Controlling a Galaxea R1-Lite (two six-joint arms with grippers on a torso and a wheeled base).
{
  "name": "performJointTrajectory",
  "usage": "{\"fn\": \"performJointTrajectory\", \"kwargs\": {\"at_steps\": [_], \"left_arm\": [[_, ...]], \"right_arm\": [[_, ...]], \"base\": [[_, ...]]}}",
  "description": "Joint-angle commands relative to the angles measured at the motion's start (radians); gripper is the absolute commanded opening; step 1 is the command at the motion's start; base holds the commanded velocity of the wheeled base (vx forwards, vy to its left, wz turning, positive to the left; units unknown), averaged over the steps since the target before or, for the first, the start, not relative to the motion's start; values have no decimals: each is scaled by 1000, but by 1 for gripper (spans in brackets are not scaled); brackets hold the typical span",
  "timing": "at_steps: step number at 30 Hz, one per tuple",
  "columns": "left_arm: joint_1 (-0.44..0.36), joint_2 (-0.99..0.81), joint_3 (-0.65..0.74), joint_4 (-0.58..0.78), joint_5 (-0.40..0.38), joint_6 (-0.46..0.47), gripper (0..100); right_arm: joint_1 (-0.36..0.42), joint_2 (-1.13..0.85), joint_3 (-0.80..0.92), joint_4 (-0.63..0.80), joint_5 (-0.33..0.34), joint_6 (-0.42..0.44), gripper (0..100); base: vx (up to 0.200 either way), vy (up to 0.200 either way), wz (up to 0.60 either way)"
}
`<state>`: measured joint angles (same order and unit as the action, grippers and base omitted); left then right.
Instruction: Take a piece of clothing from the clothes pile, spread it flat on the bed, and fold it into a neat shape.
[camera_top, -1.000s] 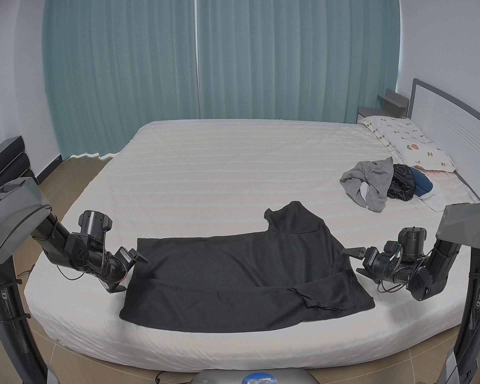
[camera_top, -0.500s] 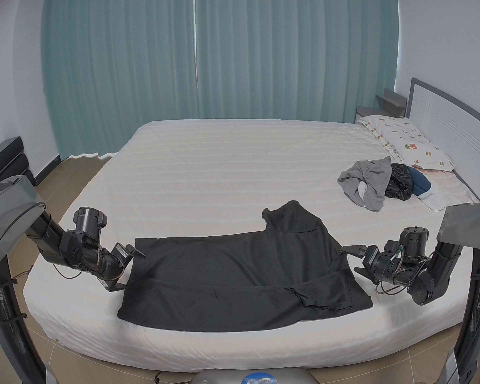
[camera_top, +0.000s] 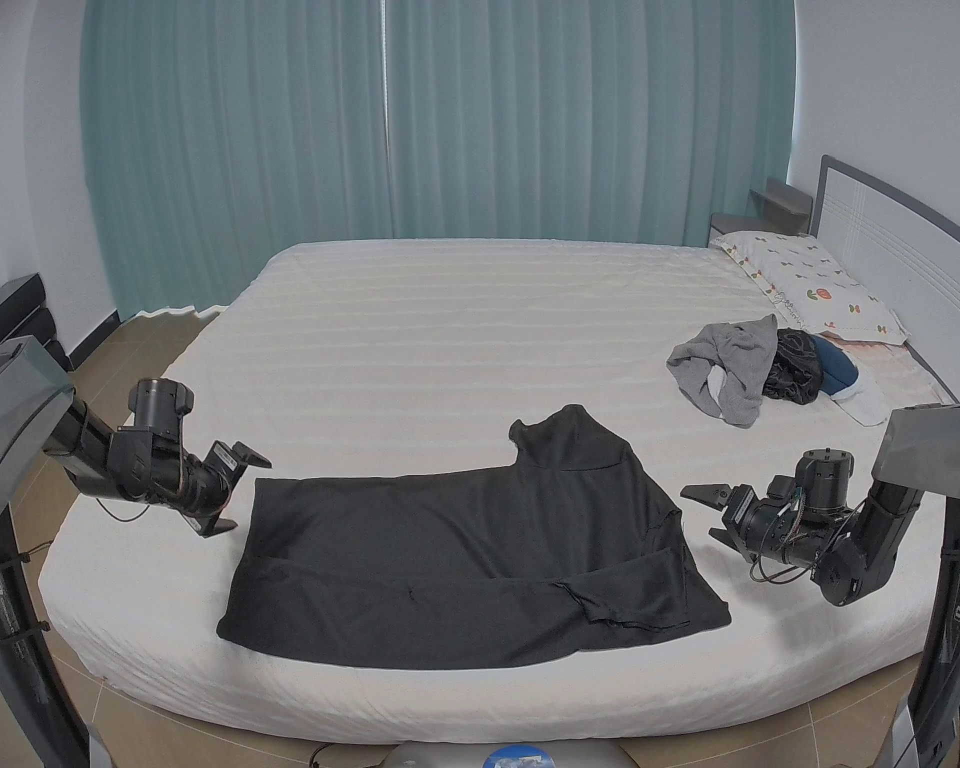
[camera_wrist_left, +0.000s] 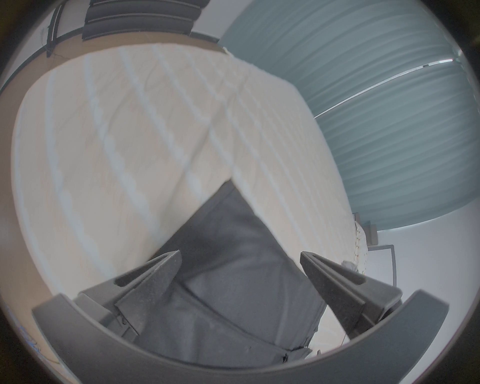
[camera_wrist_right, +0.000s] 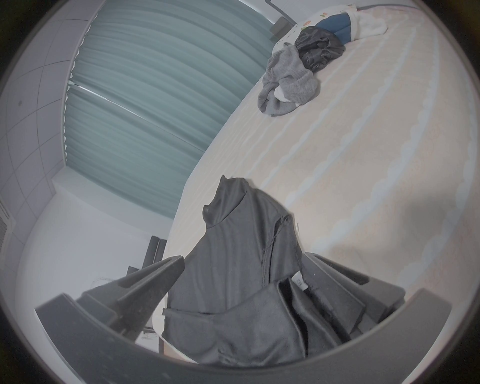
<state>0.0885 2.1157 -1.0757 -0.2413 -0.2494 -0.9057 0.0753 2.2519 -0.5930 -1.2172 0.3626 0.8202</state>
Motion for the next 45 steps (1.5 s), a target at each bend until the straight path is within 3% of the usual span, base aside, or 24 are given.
{"fn": "performJointTrajectory", "kwargs": {"at_steps": [1,6,12,17,20,28,29,37,45], "left_arm": [[27,98,-121,11,2,93,100],[30,216,-247,5,-2,185,100],[30,368,-397,-1,-7,317,100],[30,406,-431,-23,-14,327,100],[43,414,-435,-29,-31,383,100],[42,426,-444,-50,-51,381,100],[37,441,-447,-59,-51,381,0],[36,432,-444,-112,-39,294,0],[45,385,-420,-118,-37,215,0]], "right_arm": [[31,-3,-99,116,-43,-3,100],[57,2,-180,229,-86,-10,100],[64,3,-260,337,-90,-29,100],[73,0,-326,421,-91,-39,100],[77,12,-372,470,-111,-82,100],[84,38,-439,510,-122,-95,100],[78,51,-522,562,-125,-124,100],[90,206,-812,719,-214,-234,100],[119,370,-1050,786,-224,-237,100]], "base": [[0,0,0],[0,0,0],[0,0,0],[0,0,0],[0,0,0],[0,0,0],[0,0,0],[0,0,0],[0,0,0]]}}
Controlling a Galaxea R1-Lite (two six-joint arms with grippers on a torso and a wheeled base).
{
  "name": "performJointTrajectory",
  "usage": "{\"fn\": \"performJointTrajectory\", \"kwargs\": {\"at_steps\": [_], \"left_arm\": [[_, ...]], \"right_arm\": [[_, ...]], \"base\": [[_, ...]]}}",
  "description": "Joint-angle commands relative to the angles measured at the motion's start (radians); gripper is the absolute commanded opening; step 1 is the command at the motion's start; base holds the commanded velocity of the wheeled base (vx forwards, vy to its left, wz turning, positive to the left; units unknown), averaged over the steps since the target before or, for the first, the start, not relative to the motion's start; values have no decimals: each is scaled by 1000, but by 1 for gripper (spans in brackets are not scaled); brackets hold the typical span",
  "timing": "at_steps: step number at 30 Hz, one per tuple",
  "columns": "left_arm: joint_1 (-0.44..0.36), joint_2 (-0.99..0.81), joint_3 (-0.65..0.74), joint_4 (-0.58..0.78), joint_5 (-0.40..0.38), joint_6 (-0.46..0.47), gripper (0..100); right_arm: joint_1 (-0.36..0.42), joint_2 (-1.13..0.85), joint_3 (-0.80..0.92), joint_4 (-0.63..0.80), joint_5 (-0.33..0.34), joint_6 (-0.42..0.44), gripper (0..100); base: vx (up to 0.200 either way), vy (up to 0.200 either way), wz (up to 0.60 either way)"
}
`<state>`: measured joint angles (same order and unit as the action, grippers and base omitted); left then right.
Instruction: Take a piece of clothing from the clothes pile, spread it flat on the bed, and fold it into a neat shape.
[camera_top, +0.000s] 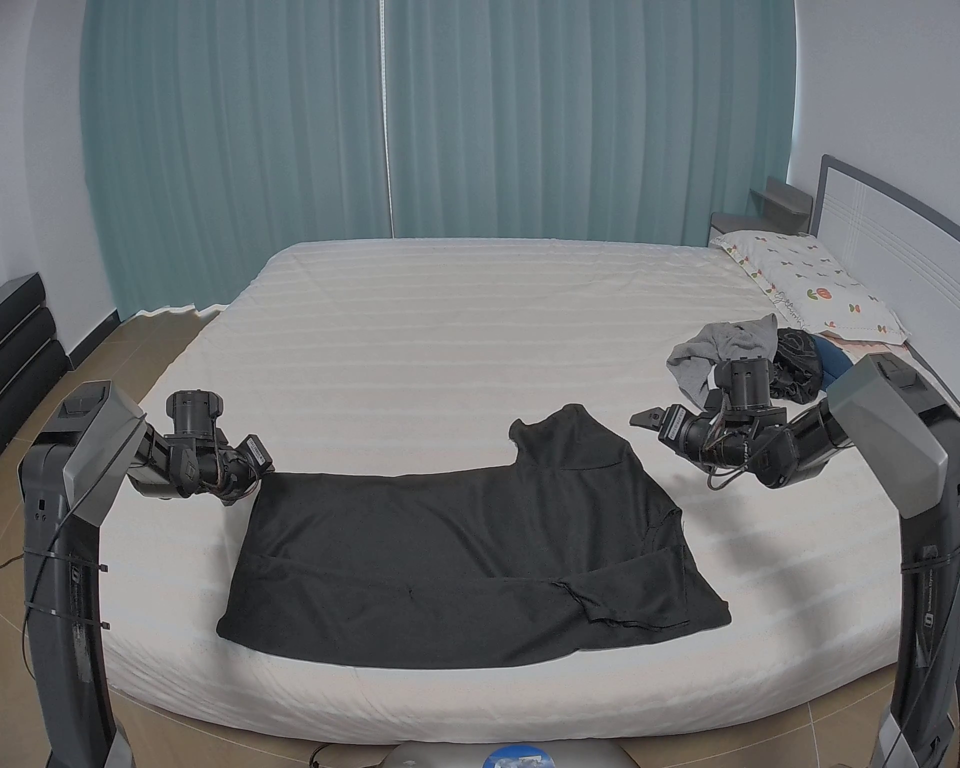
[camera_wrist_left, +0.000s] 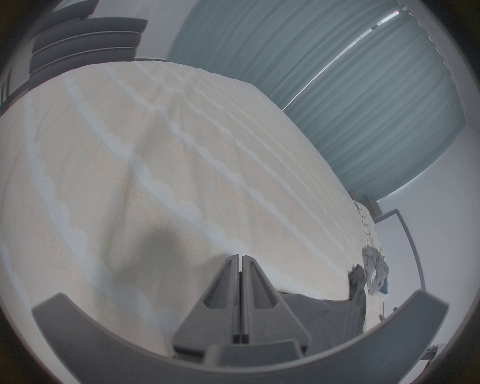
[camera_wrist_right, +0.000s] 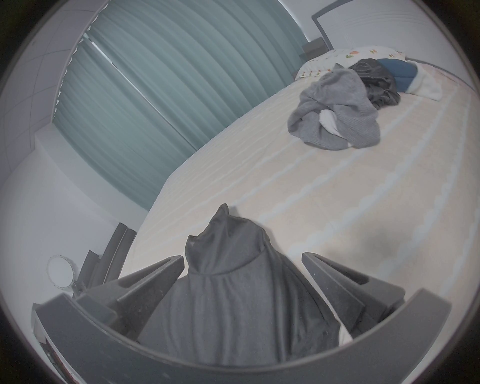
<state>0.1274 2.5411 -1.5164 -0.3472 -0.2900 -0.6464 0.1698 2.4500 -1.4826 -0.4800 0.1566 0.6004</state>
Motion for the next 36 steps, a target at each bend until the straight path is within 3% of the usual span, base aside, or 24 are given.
{"fn": "performJointTrajectory", "kwargs": {"at_steps": [1,13,20,21,36], "left_arm": [[6,-47,35,-13,3,-44,0],[6,-65,56,-15,2,-45,0],[8,-61,53,-18,2,-45,0],[8,-61,54,-18,2,-45,0],[8,-70,56,-15,2,-44,0]], "right_arm": [[28,195,-196,50,-19,-19,100],[40,346,-517,202,-17,-10,100],[53,371,-517,208,-19,-8,100],[53,371,-517,202,-19,-7,0],[42,351,-517,187,-42,-1,0]], "base": [[0,0,0],[0,0,0],[0,0,0],[0,0,0],[0,0,0]]}}
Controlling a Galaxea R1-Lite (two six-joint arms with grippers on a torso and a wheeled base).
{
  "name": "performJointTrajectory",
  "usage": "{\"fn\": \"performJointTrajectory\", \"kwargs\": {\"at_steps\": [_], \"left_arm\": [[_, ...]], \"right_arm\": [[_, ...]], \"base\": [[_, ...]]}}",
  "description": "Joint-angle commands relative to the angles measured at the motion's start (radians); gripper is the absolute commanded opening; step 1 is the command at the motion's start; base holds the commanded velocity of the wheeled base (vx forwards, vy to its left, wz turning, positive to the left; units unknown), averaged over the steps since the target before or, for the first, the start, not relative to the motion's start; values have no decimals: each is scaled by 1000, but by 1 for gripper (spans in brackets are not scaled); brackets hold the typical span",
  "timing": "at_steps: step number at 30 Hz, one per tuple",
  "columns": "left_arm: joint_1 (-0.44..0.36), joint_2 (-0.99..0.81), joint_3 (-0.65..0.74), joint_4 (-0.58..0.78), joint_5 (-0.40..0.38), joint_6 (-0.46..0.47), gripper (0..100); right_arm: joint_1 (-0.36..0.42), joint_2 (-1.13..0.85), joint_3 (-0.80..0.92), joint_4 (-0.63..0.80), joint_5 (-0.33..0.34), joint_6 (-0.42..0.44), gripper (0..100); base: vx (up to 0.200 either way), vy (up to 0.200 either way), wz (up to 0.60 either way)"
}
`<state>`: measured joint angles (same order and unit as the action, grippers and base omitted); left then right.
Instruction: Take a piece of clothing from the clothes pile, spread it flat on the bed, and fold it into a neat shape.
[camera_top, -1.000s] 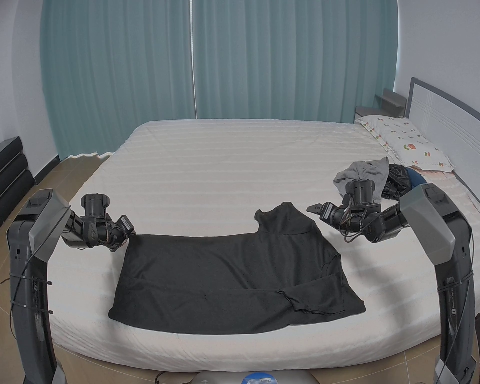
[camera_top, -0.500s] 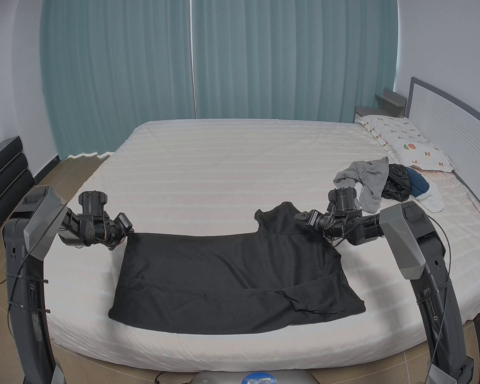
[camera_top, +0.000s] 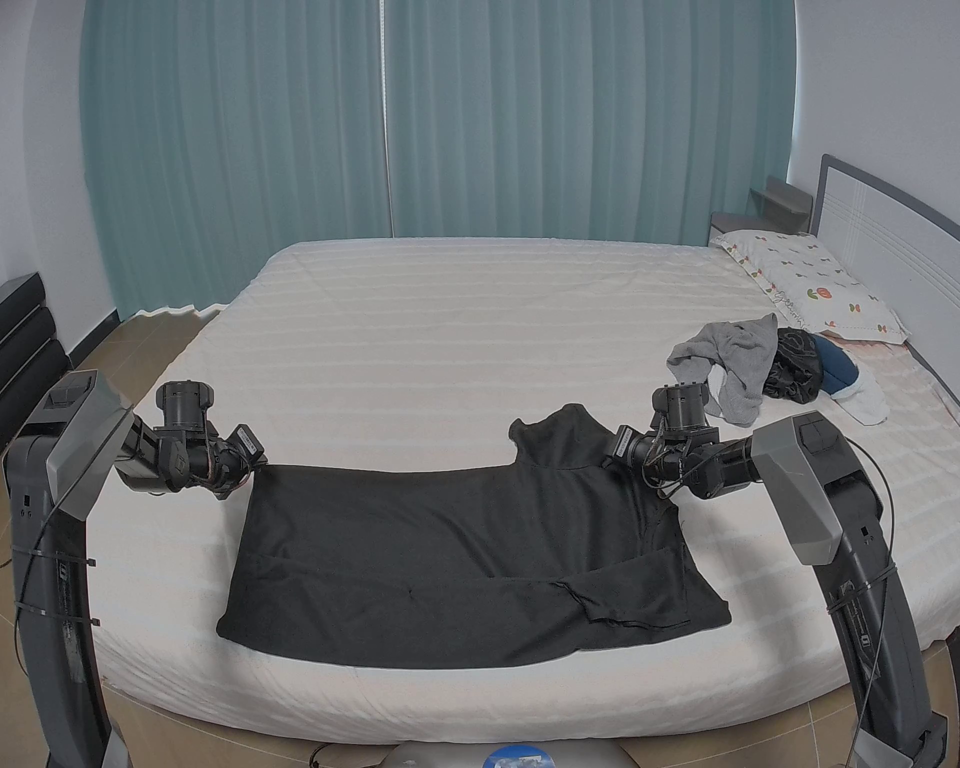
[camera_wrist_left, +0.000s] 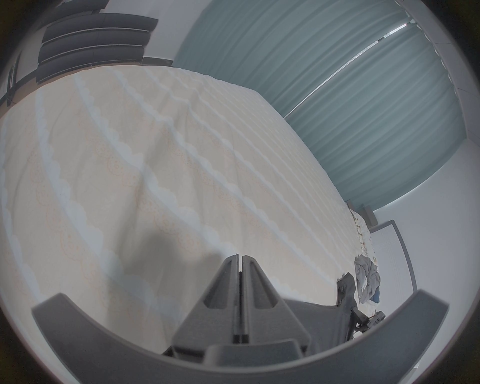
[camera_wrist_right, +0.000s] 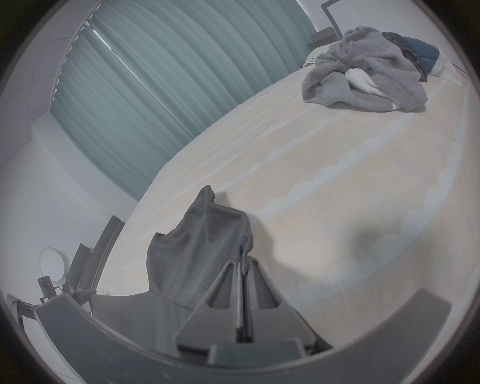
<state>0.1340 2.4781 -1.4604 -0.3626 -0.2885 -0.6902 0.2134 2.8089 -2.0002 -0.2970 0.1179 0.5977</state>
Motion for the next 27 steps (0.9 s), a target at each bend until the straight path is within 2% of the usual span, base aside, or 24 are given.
{"fn": "performJointTrajectory", "kwargs": {"at_steps": [1,5,6,23,24,27], "left_arm": [[1,-8,0,1,0,0,0],[1,-10,2,1,0,0,0],[1,-10,2,1,0,0,0],[1,-13,14,1,0,0,0],[1,-15,14,1,0,0,0],[1,-15,18,-1,0,0,0]], "right_arm": [[-2,-14,0,12,-4,4,0],[-2,-20,0,24,-7,25,0],[-2,-20,0,21,-7,24,100],[-19,-39,0,-7,19,17,100],[-19,-35,0,-7,22,17,0],[-17,-22,0,-14,28,19,0]], "base": [[0,0,0],[0,0,0],[0,0,0],[0,0,0],[0,0,0],[0,0,0]]}}
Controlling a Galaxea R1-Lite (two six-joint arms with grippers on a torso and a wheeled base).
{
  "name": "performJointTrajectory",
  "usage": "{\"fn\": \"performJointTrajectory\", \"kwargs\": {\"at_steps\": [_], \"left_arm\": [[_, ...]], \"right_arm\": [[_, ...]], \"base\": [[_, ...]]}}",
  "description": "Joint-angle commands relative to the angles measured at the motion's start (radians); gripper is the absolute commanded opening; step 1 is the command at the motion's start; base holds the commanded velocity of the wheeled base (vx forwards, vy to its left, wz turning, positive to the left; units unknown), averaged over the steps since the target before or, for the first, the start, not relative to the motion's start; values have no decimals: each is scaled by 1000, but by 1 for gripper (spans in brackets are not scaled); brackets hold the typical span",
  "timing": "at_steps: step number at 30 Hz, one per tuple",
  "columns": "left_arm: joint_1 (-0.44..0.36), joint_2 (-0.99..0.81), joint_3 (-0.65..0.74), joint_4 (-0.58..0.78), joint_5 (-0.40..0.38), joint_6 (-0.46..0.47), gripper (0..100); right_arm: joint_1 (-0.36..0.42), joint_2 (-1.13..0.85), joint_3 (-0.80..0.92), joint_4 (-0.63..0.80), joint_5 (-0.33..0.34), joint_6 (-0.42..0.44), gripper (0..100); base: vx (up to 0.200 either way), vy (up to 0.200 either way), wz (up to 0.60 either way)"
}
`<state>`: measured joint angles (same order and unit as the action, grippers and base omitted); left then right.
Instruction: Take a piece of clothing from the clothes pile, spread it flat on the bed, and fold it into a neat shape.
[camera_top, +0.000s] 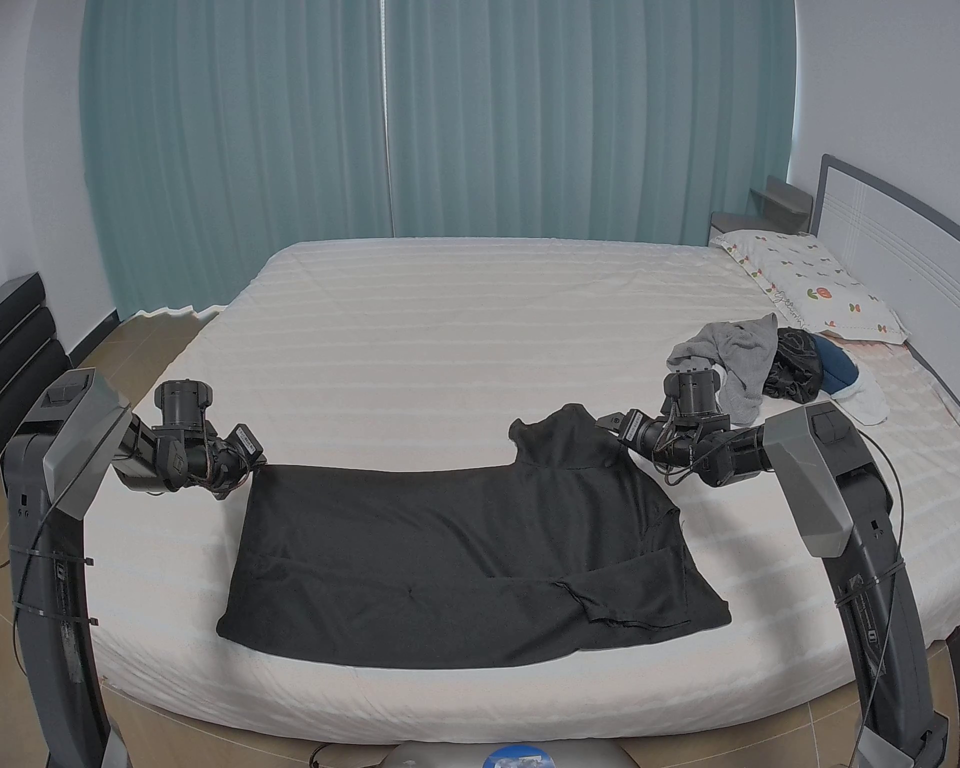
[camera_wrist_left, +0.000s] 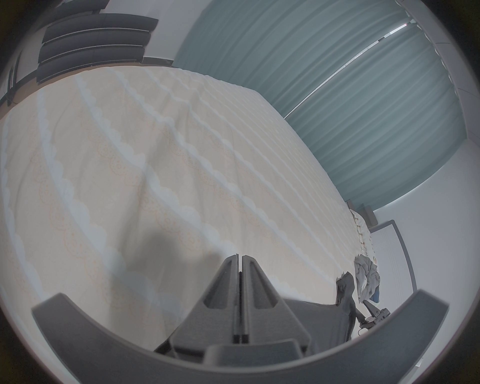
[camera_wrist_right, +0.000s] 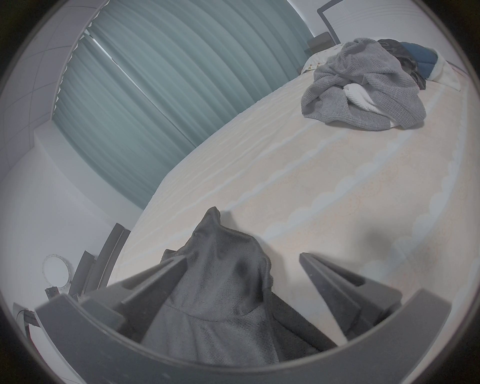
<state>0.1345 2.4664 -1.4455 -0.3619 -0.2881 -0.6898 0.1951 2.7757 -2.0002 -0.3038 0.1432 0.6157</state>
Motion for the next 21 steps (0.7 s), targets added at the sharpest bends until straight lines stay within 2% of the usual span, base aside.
{"fn": "performJointTrajectory", "kwargs": {"at_steps": [1,14,18,21], "left_arm": [[1,-3,4,-2,0,-1,0],[7,-66,45,-2,0,-2,0],[13,-90,53,-2,0,-4,0],[17,-92,53,-3,0,-5,0]], "right_arm": [[3,13,0,-9,3,-1,0],[0,-31,0,-14,3,18,0],[0,-76,0,-12,1,70,0],[-6,-105,15,-15,-1,78,0]], "base": [[0,0,0],[0,0,0],[0,0,0],[0,0,0]]}}
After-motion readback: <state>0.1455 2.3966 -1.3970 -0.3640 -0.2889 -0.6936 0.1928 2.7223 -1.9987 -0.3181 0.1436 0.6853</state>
